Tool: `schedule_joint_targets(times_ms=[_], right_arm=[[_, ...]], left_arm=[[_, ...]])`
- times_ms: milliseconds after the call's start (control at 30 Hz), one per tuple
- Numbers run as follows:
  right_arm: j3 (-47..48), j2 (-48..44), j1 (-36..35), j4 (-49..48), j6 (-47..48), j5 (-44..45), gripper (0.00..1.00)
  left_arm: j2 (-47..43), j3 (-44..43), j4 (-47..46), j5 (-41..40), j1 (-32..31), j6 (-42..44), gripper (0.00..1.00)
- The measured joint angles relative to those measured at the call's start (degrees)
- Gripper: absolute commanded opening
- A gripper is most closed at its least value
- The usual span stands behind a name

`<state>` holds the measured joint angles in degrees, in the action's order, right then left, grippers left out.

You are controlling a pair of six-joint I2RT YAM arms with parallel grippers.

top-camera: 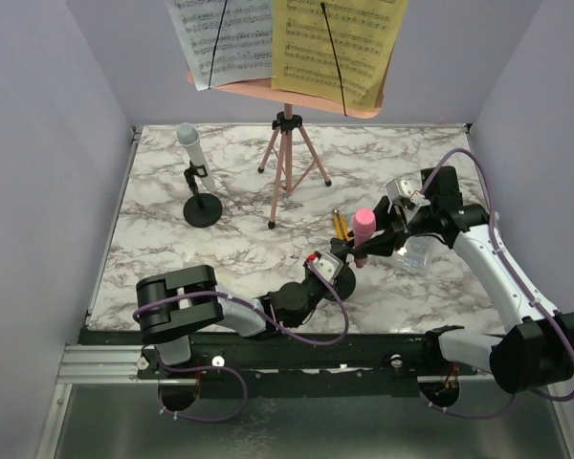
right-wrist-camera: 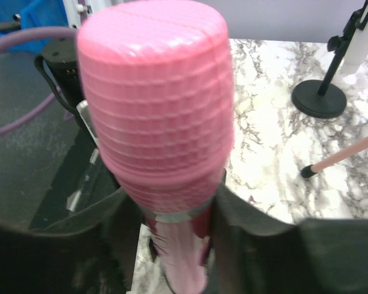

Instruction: Pack up the instrument practice props

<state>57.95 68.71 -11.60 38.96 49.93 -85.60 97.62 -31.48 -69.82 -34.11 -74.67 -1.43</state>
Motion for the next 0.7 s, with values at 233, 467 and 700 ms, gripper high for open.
schedule_joint_targets(times_ms=[233,467,700], right_arm=[[0.24,-0.79,0.0,-0.37,-1.38,1.55,0.04],[3.5,-1.66,2.05,3.48,-1.29,3.21,0.0],[4.85,-2.93,5.68,7.37,-0.94,3.13,0.0]], left_arm=[[0.0,0.02,-0.46,-0.31,-0.13,0.07,0.0],[0.0,0.09,-3.85,-1.05,-0.33,0.61,0.0],[0.0,0.5,-6.54,-1.07,-0.61,0.96,0.0]])
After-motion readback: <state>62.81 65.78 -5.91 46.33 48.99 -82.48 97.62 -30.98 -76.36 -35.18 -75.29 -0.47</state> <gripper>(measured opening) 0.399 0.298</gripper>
